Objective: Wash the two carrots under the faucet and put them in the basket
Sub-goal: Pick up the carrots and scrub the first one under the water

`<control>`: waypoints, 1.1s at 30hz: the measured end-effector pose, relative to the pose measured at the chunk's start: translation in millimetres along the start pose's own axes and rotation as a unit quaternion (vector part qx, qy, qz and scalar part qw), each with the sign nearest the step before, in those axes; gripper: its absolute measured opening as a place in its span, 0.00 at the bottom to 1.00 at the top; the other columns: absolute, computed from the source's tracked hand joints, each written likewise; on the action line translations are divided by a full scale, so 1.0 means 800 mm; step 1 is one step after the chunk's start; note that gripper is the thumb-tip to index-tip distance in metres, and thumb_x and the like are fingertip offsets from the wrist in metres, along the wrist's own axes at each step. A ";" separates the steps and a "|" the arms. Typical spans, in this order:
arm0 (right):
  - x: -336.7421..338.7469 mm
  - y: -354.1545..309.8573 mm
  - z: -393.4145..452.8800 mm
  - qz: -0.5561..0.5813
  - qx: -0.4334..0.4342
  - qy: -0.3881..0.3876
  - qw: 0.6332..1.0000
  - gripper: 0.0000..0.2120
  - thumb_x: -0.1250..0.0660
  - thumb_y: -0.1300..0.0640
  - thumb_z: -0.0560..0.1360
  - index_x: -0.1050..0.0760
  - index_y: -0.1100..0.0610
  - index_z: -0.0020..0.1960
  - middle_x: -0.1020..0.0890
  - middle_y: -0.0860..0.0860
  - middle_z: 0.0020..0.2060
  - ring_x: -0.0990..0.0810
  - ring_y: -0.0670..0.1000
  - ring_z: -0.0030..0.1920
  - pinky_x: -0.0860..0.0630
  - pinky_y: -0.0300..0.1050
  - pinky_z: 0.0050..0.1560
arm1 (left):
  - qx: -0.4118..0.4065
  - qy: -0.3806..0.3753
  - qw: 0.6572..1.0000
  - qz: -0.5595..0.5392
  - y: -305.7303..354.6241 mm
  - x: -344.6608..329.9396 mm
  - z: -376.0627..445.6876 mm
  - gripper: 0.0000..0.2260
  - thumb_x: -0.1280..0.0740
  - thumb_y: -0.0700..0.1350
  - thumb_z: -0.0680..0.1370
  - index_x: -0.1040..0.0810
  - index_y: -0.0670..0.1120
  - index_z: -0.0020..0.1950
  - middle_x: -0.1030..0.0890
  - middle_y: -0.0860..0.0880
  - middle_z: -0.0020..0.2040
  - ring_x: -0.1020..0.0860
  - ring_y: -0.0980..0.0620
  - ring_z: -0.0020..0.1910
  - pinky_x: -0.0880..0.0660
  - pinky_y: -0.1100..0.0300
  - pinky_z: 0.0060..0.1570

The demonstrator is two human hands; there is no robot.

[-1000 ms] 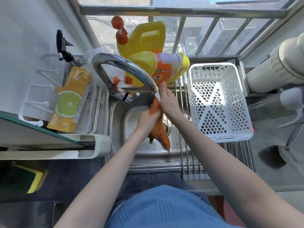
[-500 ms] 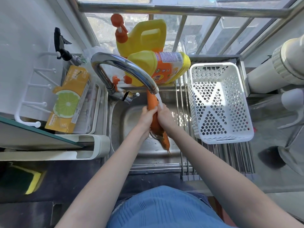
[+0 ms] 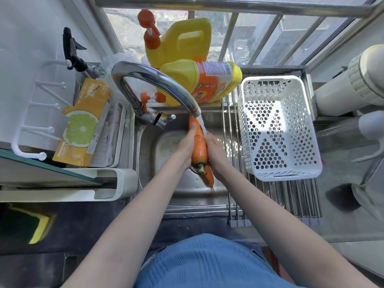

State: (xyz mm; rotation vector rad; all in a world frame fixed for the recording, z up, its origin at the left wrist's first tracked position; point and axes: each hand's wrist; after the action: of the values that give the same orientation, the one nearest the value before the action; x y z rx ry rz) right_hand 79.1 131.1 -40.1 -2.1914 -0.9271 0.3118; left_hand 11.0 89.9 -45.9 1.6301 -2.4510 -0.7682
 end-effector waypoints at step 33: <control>0.034 -0.034 -0.088 -0.126 -0.039 -0.015 0.991 0.20 0.32 0.47 0.73 0.29 0.56 0.59 0.20 0.56 0.46 0.20 0.54 0.35 0.24 0.40 0.25 | -0.020 -0.074 0.968 -0.241 0.048 -0.009 0.017 0.10 0.39 0.47 0.81 0.24 0.41 0.48 0.20 0.46 0.42 0.20 0.51 0.40 0.21 0.56 0.41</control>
State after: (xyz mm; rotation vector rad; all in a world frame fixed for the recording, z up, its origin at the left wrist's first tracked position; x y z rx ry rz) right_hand 116.9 125.5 30.1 -2.1142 -1.2367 0.1915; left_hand -23.0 113.0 -38.7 2.2631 -2.1208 -1.0200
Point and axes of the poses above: each hand's wrist, its own z-axis towards the middle knuckle, its own x-axis out of the back of the hand, y = z × x
